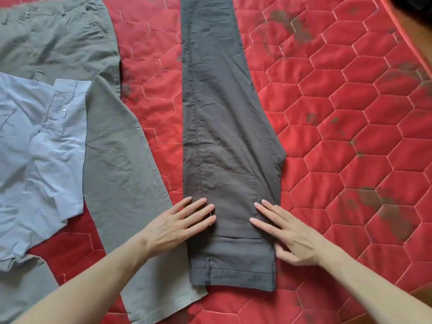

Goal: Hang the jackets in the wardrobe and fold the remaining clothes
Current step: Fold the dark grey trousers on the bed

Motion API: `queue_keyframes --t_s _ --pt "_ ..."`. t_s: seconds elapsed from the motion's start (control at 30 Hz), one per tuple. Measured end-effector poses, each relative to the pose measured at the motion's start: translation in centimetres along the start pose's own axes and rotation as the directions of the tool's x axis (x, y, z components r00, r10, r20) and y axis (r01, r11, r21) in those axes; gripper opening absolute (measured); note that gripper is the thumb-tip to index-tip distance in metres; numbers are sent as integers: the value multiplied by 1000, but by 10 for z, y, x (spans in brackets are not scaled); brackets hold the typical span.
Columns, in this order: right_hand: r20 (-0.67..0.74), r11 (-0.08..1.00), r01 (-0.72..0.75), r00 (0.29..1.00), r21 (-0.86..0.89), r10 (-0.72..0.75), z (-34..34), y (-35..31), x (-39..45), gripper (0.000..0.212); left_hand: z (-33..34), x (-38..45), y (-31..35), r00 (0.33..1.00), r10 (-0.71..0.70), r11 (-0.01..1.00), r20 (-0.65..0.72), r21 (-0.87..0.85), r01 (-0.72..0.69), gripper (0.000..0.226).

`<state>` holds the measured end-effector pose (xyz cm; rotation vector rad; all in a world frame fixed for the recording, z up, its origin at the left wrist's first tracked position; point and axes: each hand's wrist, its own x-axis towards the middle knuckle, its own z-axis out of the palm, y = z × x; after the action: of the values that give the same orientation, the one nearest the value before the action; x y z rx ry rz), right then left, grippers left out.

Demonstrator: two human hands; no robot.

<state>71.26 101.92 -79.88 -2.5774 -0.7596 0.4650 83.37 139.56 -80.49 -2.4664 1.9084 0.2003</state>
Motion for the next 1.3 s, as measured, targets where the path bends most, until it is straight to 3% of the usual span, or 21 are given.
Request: queue_keyframes --t_s 0.1,0.23,0.33,0.47,0.57,0.63,0.7,0.77,0.83,0.93,1.0,1.07,1.13,1.17,1.23,1.3 --pt "93 996 78 993 -43 -73 -12 9 -2 96 -4 2 -3 996 73 997 57 25 -75 80" --pt "94 969 187 980 -164 -173 -10 19 2 88 -6 16 9 984 91 995 151 21 -95 106" --pt "86 942 205 978 -267 -189 -4 19 7 81 -8 25 21 986 49 999 157 -29 -45 101" --pt "-30 938 160 984 -309 -178 7 6 15 60 -11 27 30 968 21 990 251 -138 15 90" --pt "-107 985 75 990 -153 -92 13 -7 18 50 -17 26 26 954 48 971 295 -238 25 89" --pt "-117 995 -21 993 103 33 13 -13 20 52 -21 25 23 948 66 951 312 -309 36 91" --pt "-117 934 -110 980 340 159 11 -18 21 50 -23 22 23 957 67 910 283 -411 58 87" --pt "-132 880 -154 963 450 236 7 -20 25 42 -23 17 23 973 51 861 225 -504 71 90" --pt "-122 832 -203 944 516 306 3 -21 30 56 -23 12 22 982 62 834 181 -550 48 95" --pt "-144 738 -261 889 622 435 -3 -25 39 56 -12 9 22 991 51 871 127 -491 18 101" --pt "-142 662 -313 830 681 539 -9 -27 45 38 -2 12 25 999 -33 881 4 -473 31 82" --pt "-126 577 -366 758 730 640 -14 -29 52 43 -4 20 32 963 -205 805 -177 -590 63 47" --pt "-119 500 -370 701 783 704 -18 -29 58 46 -22 32 42 870 -436 671 -229 -727 145 16" --pt "-123 473 -355 681 806 722 -23 -32 61 38 -30 37 45 820 -543 589 -178 -777 222 8" --pt "-138 446 -315 669 838 731 -32 -37 68 9 -37 43 48 729 -684 395 2 -840 373 21" --pt "-187 466 -283 654 839 733 -39 -44 74 12 -35 45 49 666 -736 259 123 -858 444 31"
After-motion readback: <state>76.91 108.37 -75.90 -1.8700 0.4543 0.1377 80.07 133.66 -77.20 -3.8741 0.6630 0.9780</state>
